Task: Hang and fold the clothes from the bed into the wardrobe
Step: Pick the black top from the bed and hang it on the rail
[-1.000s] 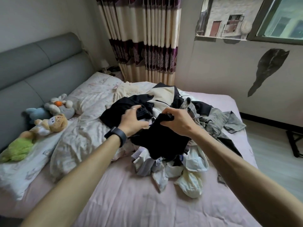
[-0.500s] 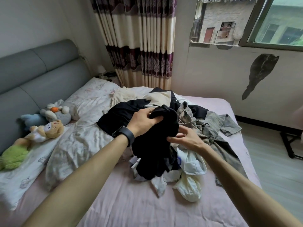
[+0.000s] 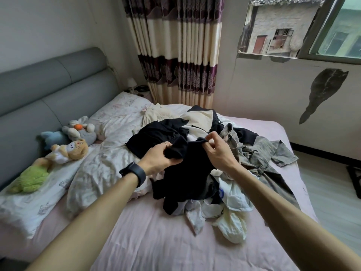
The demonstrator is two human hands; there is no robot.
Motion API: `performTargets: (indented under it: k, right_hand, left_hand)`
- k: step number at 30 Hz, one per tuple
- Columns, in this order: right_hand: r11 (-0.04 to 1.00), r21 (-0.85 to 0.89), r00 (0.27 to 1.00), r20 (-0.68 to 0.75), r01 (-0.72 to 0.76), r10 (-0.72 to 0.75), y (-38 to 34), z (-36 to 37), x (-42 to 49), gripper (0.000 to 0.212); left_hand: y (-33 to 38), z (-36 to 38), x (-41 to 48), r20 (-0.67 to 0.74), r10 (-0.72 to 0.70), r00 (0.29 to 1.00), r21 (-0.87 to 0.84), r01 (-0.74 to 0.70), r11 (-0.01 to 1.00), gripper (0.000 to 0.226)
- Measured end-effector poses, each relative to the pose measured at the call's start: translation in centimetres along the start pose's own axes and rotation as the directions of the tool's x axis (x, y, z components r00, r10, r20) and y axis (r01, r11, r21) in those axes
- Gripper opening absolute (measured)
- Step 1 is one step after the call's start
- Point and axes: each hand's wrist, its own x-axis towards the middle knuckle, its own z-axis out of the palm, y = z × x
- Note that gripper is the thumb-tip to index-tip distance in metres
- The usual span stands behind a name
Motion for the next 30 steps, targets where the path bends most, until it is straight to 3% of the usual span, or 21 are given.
performTargets:
  k: [2, 5, 8, 9, 11, 13, 15, 17, 18, 19, 22, 27, 30]
  right_hand:
    - [1.0, -0.008, 1.0, 0.018, 0.006, -0.006, -0.8, 0.4, 0.3, 0.007]
    - [0.993, -0.106, 0.994, 0.104, 0.057, -0.046, -1.2, -0.3, -0.1, 0.029]
    - [0.954, -0.283, 0.933, 0.36, 0.098, 0.011, -0.6, -1.4, -1.0, 0.064]
    - [0.922, -0.37, 0.891, 0.449, 0.114, 0.07, -0.4, -1.6, -1.3, 0.067]
    - [0.843, -0.52, 0.832, 0.522, 0.136, 0.188, 0.6, -1.3, -1.7, 0.047]
    - [0.834, -0.532, 0.821, 0.536, 0.146, 0.198, 1.6, -1.2, -1.8, 0.026]
    - [0.939, -0.34, 0.838, 0.525, 0.051, 0.145, 2.5, -1.2, -2.0, 0.002]
    - [0.989, -0.103, 0.877, 0.457, -0.109, 0.145, 3.2, -0.9, -2.1, 0.013]
    - [0.985, -0.051, 0.896, 0.408, -0.167, 0.173, 3.3, -0.4, -2.3, 0.014]
    - [0.978, -0.008, 0.91, 0.365, -0.209, 0.197, 3.4, 0.1, -2.3, 0.013]
    - [0.974, 0.041, 0.946, 0.248, -0.224, 0.207, 3.5, 1.7, -2.4, 0.019]
    - [0.978, -0.002, 0.978, 0.026, -0.209, 0.209, 3.2, 3.5, -1.0, 0.016]
    - [0.971, 0.031, 0.971, 0.045, -0.236, 0.235, 2.8, 5.2, 0.5, 0.016]
  left_hand:
    - [-0.2, 0.0, -0.7, -0.043, 0.004, 0.999, 0.042, -0.002, 0.999, 0.02]
    - [-1.4, -1.0, -1.3, -0.161, -0.08, 0.984, -0.024, 0.077, 0.997, 0.019]
    - [-2.8, -2.4, -2.1, -0.193, -0.108, 0.975, -0.274, 0.052, 0.96, 0.022]
    - [-3.2, -2.9, -2.3, -0.179, -0.1, 0.979, -0.331, 0.035, 0.943, 0.023]
    - [-3.8, -3.5, -2.9, -0.125, -0.098, 0.987, -0.382, 0.043, 0.923, 0.021]
    - [-4.2, -4.1, -3.5, -0.094, -0.158, 0.983, -0.388, 0.11, 0.915, 0.019]
    - [-5.0, -4.8, -4.0, -0.095, -0.258, 0.962, -0.415, 0.197, 0.888, 0.03]
    - [-5.8, -5.3, -4.5, -0.123, -0.308, 0.943, -0.462, 0.22, 0.859, 0.022]
    - [-6.3, -5.7, -4.7, -0.157, -0.327, 0.932, -0.467, 0.222, 0.856, 0.007]
    - [-6.8, -6.1, -4.9, -0.198, -0.341, 0.919, -0.462, 0.219, 0.859, 0.012]
    - [-7.8, -7.1, -5.5, -0.254, -0.353, 0.901, -0.391, 0.238, 0.889, 0.024]
    - [-6.5, -7.5, -7.9, -0.187, -0.364, 0.912, -0.36, 0.281, 0.89, 0.011]
    - [-3.8, -7.5, -9.2, -0.105, -0.375, 0.921, -0.44, 0.295, 0.848, 0.044]
